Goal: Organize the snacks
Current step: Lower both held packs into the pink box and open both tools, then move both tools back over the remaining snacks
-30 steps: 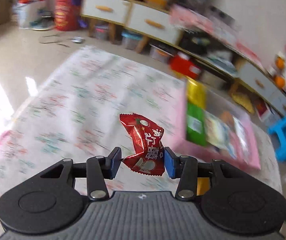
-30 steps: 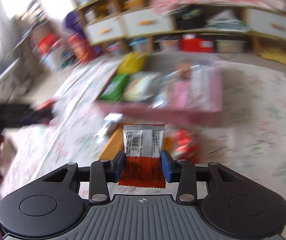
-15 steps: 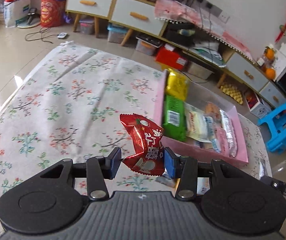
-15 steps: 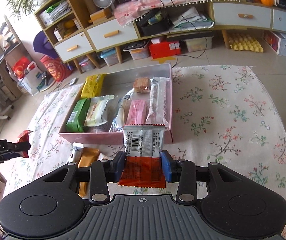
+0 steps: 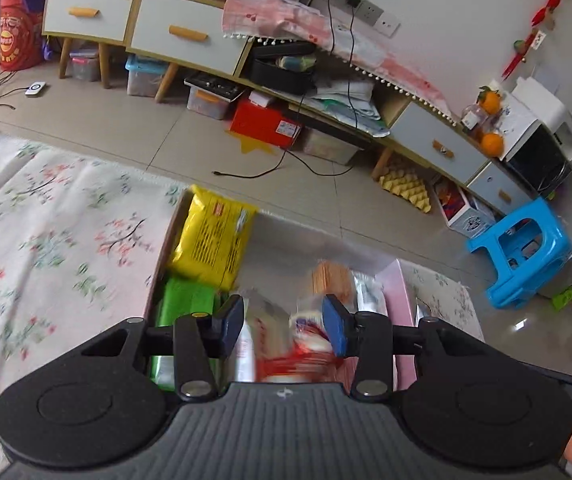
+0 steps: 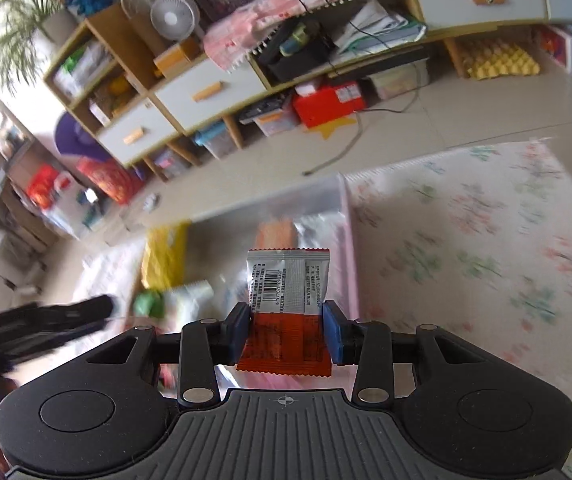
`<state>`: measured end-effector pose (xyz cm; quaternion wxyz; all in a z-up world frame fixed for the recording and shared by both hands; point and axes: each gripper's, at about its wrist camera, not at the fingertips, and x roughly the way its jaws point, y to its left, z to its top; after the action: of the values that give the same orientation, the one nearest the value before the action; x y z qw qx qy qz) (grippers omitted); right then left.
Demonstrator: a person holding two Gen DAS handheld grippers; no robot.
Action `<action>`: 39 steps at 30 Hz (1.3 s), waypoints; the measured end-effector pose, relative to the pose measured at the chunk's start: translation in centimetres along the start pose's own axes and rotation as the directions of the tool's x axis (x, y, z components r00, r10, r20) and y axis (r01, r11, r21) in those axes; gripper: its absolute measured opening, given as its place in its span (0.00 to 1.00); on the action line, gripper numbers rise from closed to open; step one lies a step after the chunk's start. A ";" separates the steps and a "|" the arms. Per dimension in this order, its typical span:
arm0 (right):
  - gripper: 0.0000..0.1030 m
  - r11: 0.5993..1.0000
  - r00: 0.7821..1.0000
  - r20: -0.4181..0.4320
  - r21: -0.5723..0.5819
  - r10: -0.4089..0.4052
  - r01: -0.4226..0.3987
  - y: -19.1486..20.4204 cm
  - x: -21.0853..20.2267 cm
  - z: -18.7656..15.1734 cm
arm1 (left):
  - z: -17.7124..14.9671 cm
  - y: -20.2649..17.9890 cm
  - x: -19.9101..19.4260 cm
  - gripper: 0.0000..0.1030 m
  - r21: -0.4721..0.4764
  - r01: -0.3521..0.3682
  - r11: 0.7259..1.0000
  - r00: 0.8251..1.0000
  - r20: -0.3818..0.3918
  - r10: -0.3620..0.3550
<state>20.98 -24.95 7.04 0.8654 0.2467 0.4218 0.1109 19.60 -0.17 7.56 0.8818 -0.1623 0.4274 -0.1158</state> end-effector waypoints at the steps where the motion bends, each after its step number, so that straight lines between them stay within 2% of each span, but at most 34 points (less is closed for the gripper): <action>1: 0.37 1.000 1.000 0.002 0.011 0.017 -0.017 -0.1 0.6 0.4 | 0.3 0.0 0.8 0.36 -0.003 -0.006 1.000 1.000 -0.001 0.006; 2: 0.37 1.000 1.000 0.000 0.012 0.020 -0.020 0.0 1.2 0.7 | 0.4 0.1 1.3 0.33 -0.011 -0.002 1.000 1.000 -0.005 0.002; 6: 0.37 1.000 1.000 -0.015 0.000 0.026 -0.026 1.1 4.0 2.1 | 0.6 1.0 1.5 0.32 -0.060 -0.014 0.998 1.000 -0.006 0.014; 8: 0.40 0.997 0.997 0.005 -0.007 0.072 -0.072 2.4 4.7 2.4 | 0.7 1.5 0.9 0.34 -0.086 -0.019 0.996 1.000 0.000 0.020; 9: 0.41 0.996 0.996 0.019 -0.019 0.086 -0.086 3.2 5.0 2.4 | 0.7 1.7 0.6 0.38 -0.093 -0.022 0.995 1.000 0.000 0.022; 10: 0.48 0.996 0.997 0.024 -0.036 0.080 -0.079 4.0 5.3 2.3 | 0.6 1.9 0.4 0.40 -0.093 -0.029 0.995 1.000 -0.002 0.029; 11: 0.70 0.998 0.999 0.022 -0.053 0.038 -0.036 4.7 5.6 2.3 | 0.7 1.9 0.1 0.42 -0.089 -0.040 0.995 0.999 -0.003 0.040; 12: 0.76 0.997 0.999 0.033 -0.073 -0.012 0.015 5.2 5.7 2.1 | 0.7 1.9 -0.1 0.43 -0.086 -0.050 0.995 0.999 0.001 0.051; 14: 0.76 0.994 0.999 0.028 -0.099 -0.041 0.043 5.4 5.8 1.9 | 0.8 1.9 -0.7 0.47 -0.077 -0.058 0.995 0.998 0.009 0.058; 19: 0.76 0.999 0.999 0.044 -0.047 0.006 -0.004 5.1 3.0 2.3 | 0.9 1.5 -2.6 0.59 -0.038 -0.079 0.996 0.996 0.034 0.081; 22: 0.76 0.999 0.998 0.057 -0.030 0.018 -0.016 5.7 0.7 2.3 | 0.4 1.1 -3.6 0.71 -0.017 -0.130 0.991 0.991 0.031 0.131; 23: 0.76 1.000 0.998 0.057 -0.025 0.018 -0.017 5.9 -0.1 2.1 | 0.2 1.0 -3.9 0.71 -0.009 -0.147 0.989 0.989 0.030 0.148; 26: 0.76 0.998 0.999 0.041 -0.046 -0.030 0.031 6.7 -2.1 1.2 | -0.8 0.8 -4.9 0.78 0.004 -0.174 0.985 0.985 0.011 0.174; 32: 0.77 0.970 0.988 -0.014 -0.192 -0.153 0.148 7.4 -5.1 -3.2 | -3.4 1.0 -7.9 0.82 0.011 -0.141 0.990 0.990 0.001 0.141; 35: 0.77 0.964 0.988 -0.008 -0.218 -0.157 0.151 7.4 -7.2 -5.5 | -5.0 0.6 -9.1 0.82 0.038 -0.157 0.987 0.988 0.019 0.156; 39: 0.77 0.973 0.995 -0.008 -0.210 -0.101 0.097 6.9 -9.7 -8.0 | -7.0 0.6 -10.3 0.82 0.035 -0.130 0.991 0.991 0.015 0.130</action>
<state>8.82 -20.22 13.01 0.8870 0.1317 0.4277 0.1140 7.83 2.64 10.58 0.8930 -0.1187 0.4292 -0.0648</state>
